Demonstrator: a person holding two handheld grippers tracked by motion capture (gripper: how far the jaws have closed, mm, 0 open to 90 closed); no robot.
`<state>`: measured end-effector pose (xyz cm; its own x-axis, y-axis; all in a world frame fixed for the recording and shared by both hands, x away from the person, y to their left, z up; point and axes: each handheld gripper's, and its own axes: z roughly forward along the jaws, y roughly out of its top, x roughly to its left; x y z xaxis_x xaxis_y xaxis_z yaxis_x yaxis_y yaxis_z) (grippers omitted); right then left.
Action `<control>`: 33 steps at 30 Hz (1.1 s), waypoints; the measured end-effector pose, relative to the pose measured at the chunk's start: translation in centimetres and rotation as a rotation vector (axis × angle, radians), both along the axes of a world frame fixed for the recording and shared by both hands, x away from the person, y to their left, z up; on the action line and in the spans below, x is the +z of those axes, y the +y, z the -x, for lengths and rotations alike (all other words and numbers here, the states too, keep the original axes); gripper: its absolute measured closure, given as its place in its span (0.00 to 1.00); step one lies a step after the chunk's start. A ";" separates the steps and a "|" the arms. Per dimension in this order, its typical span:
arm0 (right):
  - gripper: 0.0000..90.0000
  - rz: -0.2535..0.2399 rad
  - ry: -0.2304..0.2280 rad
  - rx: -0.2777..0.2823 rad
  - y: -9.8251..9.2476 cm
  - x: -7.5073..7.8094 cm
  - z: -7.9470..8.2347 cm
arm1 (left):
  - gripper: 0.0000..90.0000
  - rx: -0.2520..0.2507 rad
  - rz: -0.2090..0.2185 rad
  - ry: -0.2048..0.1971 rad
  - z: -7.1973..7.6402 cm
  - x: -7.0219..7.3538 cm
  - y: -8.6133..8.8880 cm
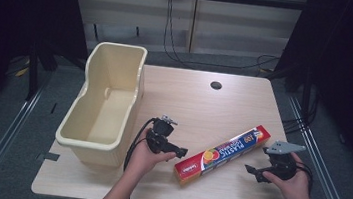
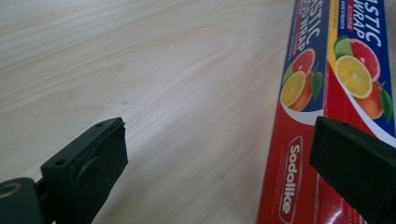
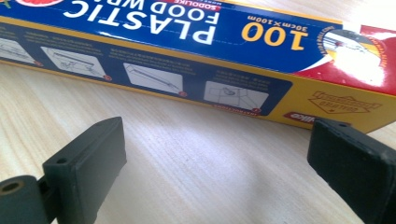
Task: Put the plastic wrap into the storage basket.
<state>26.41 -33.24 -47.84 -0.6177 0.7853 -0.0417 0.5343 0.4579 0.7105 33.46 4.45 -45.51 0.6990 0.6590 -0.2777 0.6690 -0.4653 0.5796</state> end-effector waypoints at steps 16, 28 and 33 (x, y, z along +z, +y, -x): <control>0.05 -0.015 -0.012 -0.009 -0.2 0.0 -0.5 | 0.05 -0.169 -0.025 -0.028 0.4 3.1 -4.0; 0.05 -0.024 -0.010 -0.012 -0.4 0.0 -0.5 | 0.09 -0.283 -0.073 -0.024 0.1 2.9 -9.3; 0.05 -0.026 -0.016 -0.014 -0.6 0.0 -0.5 | 0.10 -0.316 -0.110 -0.013 -0.2 2.1 -10.9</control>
